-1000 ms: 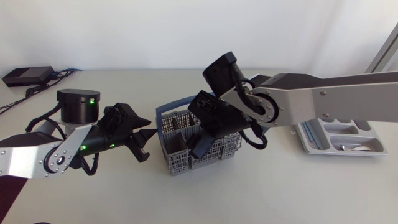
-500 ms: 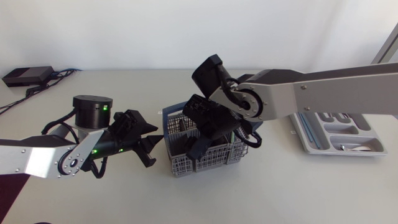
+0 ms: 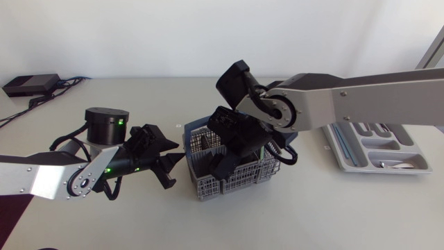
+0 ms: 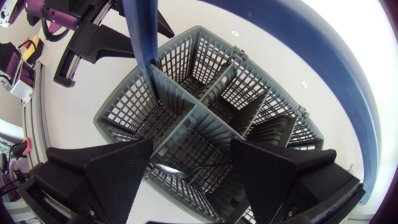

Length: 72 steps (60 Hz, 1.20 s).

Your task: Sort the cutlery from the basket into the organizer compartments.

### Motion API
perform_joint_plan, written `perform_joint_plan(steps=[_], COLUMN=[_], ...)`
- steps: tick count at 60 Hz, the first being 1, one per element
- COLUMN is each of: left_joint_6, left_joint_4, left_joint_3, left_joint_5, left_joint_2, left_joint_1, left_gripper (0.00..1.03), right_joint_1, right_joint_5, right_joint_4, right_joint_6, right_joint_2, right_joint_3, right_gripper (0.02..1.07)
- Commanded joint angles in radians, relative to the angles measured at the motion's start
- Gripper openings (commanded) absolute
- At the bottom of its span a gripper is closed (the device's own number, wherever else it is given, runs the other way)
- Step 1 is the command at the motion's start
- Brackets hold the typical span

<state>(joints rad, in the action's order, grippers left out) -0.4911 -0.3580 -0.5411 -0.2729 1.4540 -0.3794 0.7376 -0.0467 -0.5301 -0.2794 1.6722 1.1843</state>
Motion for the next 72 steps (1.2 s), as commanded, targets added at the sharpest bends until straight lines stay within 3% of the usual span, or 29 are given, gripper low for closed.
perform_joint_plan(steps=[1,31,50,62,72], left_joint_6=[-0.004,-0.003,-0.014,-0.023,-0.033], left_joint_4=[-0.015,-0.041,-0.022,-0.009,0.001], left_joint_3=[-0.014,0.029,0.041,0.027,0.024], left_joint_5=[-0.006,0.024,0.031,0.084,0.121], left_joint_2=[0.012,-0.07,-0.061,-0.049,-0.047], left_joint_1=[-0.009,-0.065,-0.207,-0.305,-0.34], left_gripper=[0.41,0.41,0.41,0.41,0.41], right_joint_1=[-0.009,-0.018,-0.053,-0.086,-0.093], right_joint_5=[0.016,0.148,0.18,0.18,0.18], right_joint_4=[-0.045,-0.168,-0.159,-0.159,-0.165], right_joint_6=[0.032,0.12,0.175,0.171,0.184], right_joint_2=[-0.014,-0.026,-0.072,-0.147,-0.154], right_joint_3=[0.023,0.074,-0.028,-0.097,-0.129], right_gripper=[0.91,0.91,0.91,0.91,0.91])
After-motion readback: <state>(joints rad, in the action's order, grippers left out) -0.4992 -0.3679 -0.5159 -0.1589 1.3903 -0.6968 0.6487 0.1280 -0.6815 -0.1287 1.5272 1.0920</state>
